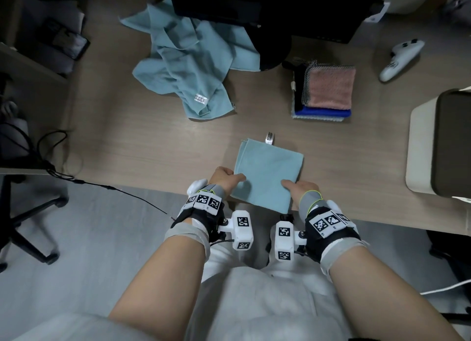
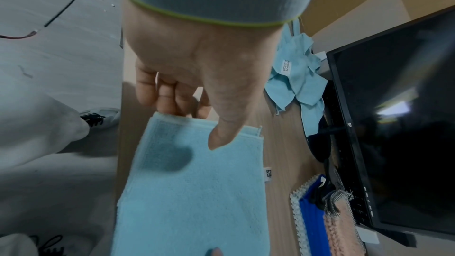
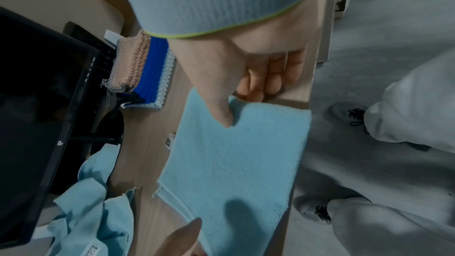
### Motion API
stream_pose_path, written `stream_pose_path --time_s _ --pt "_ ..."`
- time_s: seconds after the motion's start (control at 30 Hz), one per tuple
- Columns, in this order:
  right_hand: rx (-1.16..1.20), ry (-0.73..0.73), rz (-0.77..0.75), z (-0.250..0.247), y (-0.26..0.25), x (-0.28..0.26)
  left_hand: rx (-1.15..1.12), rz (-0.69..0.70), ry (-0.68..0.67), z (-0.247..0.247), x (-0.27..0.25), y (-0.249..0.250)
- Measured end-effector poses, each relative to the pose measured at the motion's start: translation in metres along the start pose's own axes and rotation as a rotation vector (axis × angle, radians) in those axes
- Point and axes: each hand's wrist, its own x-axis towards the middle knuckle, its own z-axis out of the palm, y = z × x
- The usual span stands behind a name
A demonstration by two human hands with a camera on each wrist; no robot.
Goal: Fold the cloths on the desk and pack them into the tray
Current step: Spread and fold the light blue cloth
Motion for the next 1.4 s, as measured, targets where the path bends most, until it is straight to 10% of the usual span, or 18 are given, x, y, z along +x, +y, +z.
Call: stream_pose_path --time_s 0.5,1.17,1.4 --pt "0.399 -0.161 -0.017 -0.014 0.023 -0.009 -0.019 -0.185 -0.047 0.023 -0.018 -0.013" --pt "0.287 -0.145 -0.071 -0.038 0.021 -0.005 -0.401 0.125 -0.146 0.039 -0.027 0.005" --pt "0.600 -0.201 0.121 -0.044 0.016 -0.014 -0.421 -0.145 -0.275 0.028 -0.031 0.013"
